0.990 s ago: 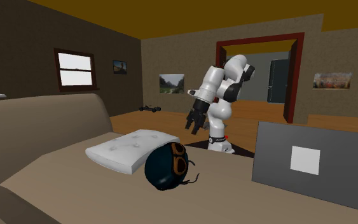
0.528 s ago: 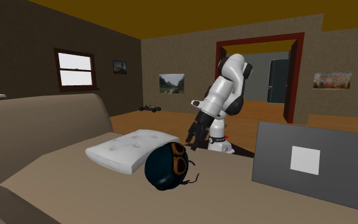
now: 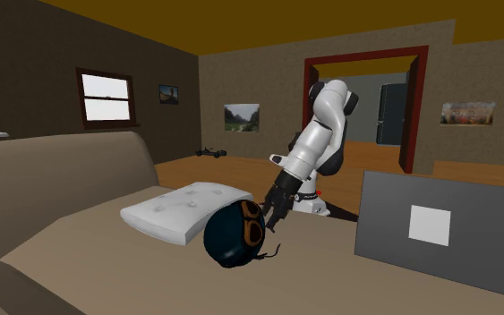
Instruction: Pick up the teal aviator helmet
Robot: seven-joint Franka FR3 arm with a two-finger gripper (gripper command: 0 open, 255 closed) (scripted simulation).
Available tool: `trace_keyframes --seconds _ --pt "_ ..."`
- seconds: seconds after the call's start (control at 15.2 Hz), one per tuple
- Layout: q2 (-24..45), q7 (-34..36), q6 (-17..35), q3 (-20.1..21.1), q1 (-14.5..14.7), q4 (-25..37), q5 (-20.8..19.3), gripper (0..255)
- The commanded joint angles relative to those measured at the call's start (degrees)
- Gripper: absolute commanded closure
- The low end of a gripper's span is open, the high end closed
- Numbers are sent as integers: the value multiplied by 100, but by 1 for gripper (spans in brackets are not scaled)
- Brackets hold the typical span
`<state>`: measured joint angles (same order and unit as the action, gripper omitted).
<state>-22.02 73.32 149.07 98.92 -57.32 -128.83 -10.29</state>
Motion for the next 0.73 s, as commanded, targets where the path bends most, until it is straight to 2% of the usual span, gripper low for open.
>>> trace_keyframes --seconds 0.0,0.13,0.2,0.66 --pt "-68 25 136 165 -145 -69 45 0" --pt "-92 26 176 228 -203 -82 64 0" --pt "-87 27 175 211 -188 -88 59 255" --pt "-87 27 173 214 -189 -84 60 255"
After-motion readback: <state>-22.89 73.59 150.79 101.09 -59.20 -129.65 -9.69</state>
